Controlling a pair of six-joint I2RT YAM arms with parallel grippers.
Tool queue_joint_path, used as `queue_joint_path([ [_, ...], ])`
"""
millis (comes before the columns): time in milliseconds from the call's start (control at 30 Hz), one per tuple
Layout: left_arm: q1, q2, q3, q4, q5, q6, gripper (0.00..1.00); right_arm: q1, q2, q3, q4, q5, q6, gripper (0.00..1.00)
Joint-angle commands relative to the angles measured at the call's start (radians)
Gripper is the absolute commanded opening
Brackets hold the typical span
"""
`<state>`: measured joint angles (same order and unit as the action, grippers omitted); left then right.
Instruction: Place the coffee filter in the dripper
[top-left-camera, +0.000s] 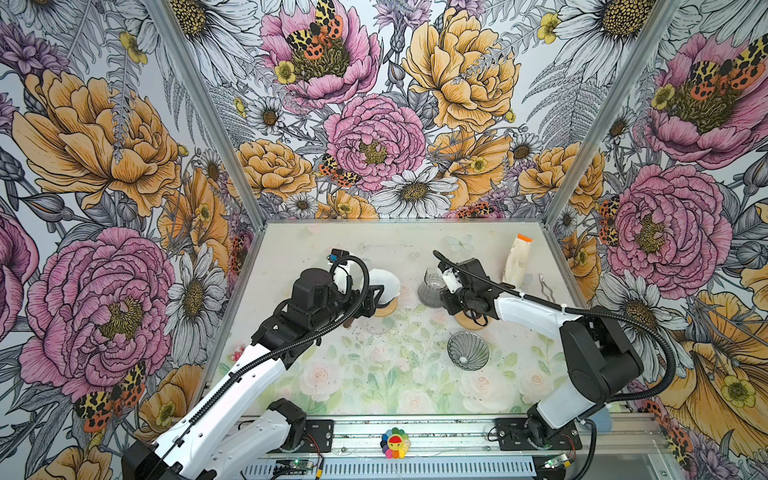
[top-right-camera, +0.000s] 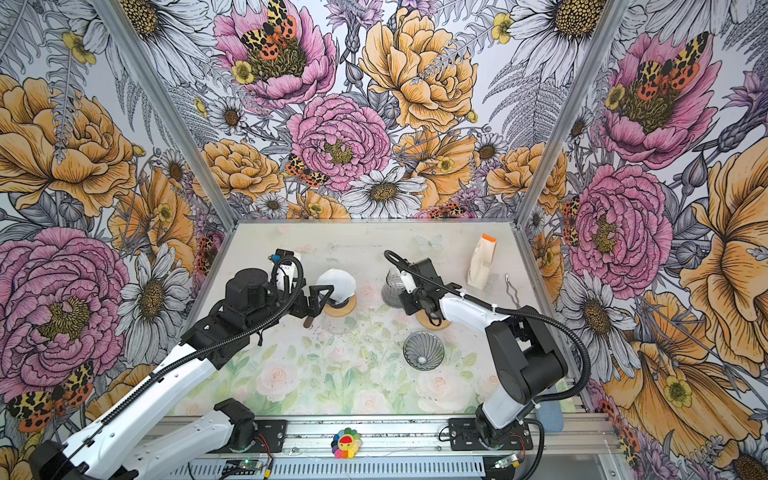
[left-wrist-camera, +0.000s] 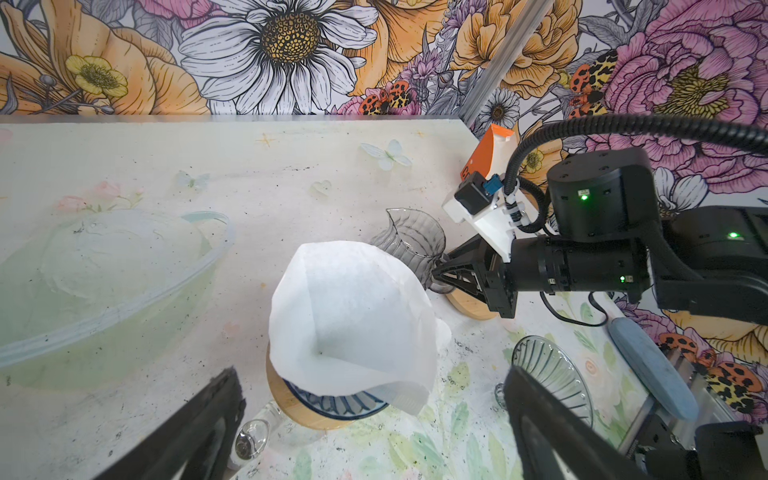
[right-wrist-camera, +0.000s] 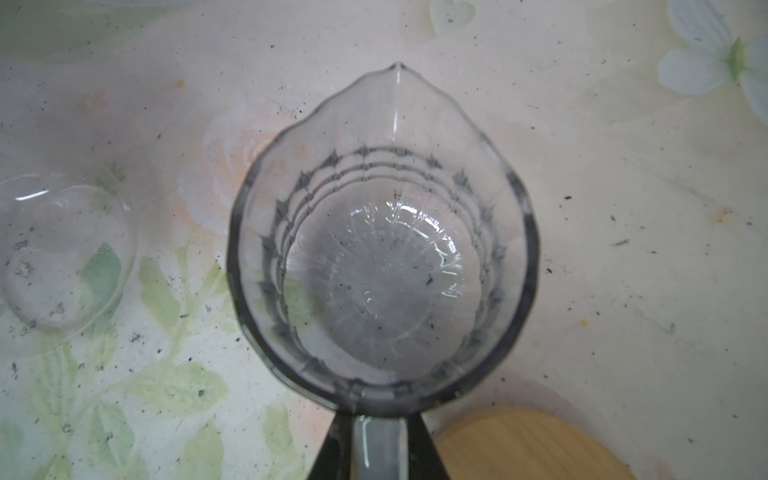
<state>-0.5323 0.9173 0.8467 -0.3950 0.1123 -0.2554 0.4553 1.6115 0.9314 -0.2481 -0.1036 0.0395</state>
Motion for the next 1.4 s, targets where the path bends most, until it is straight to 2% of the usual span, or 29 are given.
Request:
queue_joint_path([
  [0,-0.008,-0.019,-0.015,0.009,0.003,-0.007,0.99,0.012,-0.038,-0.017,0.027,0.014,0.033,0.19],
  [500,-0.013,-0.026,-0.015,0.000,0.001,-0.002,0.99,0.051,-0.083,-0.082,0.046,0.052,0.064,0.19],
  [767,-0.013,-0.031,-0.014,-0.006,-0.002,-0.002,0.99,0.063,-0.075,-0.090,0.048,0.063,0.076,0.25],
  [1267,-0.016,-0.019,-0.007,-0.008,0.007,0.003,0.99,0.079,-0.111,-0.118,0.053,0.086,0.086,0.26],
  [1367,-0.019,-0.018,-0.001,-0.008,0.008,0.003,0.99,0.079,-0.117,-0.120,0.053,0.090,0.090,0.31],
])
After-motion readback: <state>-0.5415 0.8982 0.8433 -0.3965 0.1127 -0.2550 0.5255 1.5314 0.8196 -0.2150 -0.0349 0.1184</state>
